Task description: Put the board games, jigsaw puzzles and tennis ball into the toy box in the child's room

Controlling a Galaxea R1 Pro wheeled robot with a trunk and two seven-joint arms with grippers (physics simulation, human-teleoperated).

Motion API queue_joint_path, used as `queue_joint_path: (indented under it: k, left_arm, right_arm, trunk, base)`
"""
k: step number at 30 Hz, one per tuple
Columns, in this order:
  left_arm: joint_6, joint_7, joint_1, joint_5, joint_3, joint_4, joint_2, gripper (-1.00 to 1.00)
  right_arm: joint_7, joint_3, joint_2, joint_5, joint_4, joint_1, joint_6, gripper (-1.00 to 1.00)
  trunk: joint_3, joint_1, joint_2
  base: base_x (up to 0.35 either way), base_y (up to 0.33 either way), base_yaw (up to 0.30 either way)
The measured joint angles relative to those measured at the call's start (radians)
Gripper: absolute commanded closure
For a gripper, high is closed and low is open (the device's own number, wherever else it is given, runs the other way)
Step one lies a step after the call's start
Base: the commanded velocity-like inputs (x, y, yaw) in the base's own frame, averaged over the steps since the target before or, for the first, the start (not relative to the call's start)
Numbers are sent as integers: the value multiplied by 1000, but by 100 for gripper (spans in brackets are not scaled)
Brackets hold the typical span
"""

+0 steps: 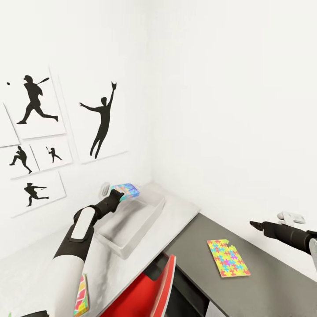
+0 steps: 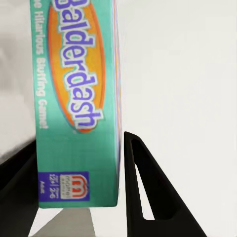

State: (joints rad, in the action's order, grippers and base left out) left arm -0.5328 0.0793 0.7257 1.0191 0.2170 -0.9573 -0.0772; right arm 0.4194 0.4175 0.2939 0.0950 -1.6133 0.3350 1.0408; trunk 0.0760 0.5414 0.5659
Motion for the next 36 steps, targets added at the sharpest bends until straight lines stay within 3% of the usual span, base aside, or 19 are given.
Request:
queue_joint_path:
  k: [5, 17, 36]
  left_arm:
    - [11, -5, -28, 6, 20, -2, 10, 100]
    - [14, -6, -36, 10, 44, -15, 25, 100]
    - [14, -6, -37, 5, 52, -18, 31, 100]
  right_arm:
    - [0, -20, 4, -1, 0, -1, 0, -100]
    - [0, -27, 5, -1, 0, -2, 0, -100]
    - [0, -27, 5, -1, 0, -2, 0, -100]
  trunk:
    - [0, 0, 0]
    - [0, 0, 0]
    - [0, 0, 0]
  base:
    - [0, 0, -11]
    - [-10, 0, -2]
    - [8, -80, -1]
